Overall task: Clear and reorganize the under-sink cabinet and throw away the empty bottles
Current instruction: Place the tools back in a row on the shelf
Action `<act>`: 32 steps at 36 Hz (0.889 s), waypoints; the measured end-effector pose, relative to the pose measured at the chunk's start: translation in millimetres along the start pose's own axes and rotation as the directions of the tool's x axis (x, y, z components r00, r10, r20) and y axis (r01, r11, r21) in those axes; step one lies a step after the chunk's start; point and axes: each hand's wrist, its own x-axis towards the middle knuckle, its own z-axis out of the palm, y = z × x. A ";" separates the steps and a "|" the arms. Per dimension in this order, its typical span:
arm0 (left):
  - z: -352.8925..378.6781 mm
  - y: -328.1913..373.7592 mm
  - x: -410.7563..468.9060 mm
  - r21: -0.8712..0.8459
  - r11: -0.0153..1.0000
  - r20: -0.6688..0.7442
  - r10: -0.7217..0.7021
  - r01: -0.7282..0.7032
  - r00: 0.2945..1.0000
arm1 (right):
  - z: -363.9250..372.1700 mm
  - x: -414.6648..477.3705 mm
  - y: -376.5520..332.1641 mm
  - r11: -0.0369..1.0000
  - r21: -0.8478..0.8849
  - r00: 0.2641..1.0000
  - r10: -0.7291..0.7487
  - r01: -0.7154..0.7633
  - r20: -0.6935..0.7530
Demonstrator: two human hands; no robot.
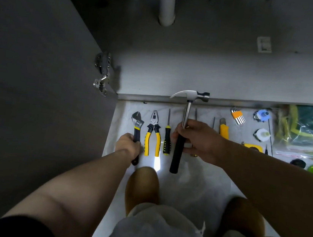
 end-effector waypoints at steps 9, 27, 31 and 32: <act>-42.5 48.5 -64.0 -0.448 0.891 0.222 0.195 -0.078 0.955 | -8.3 -53.0 -51.0 0.994 -0.065 0.995 -0.092 0.090 -0.029; -98.5 242.7 -324.6 -0.606 0.671 0.578 0.740 -0.428 0.343 | -53.3 -262.4 -131.1 0.809 -0.022 0.731 -0.542 0.588 -0.415; -85.1 240.9 -357.8 -0.566 0.654 0.579 0.748 -0.501 0.323 | -58.0 -286.9 -125.4 0.757 0.034 0.670 -0.555 0.652 -0.492; -80.4 238.2 -362.4 -0.558 0.652 0.575 0.750 -0.514 0.327 | -57.9 -290.2 -123.5 0.752 0.037 0.663 -0.555 0.658 -0.503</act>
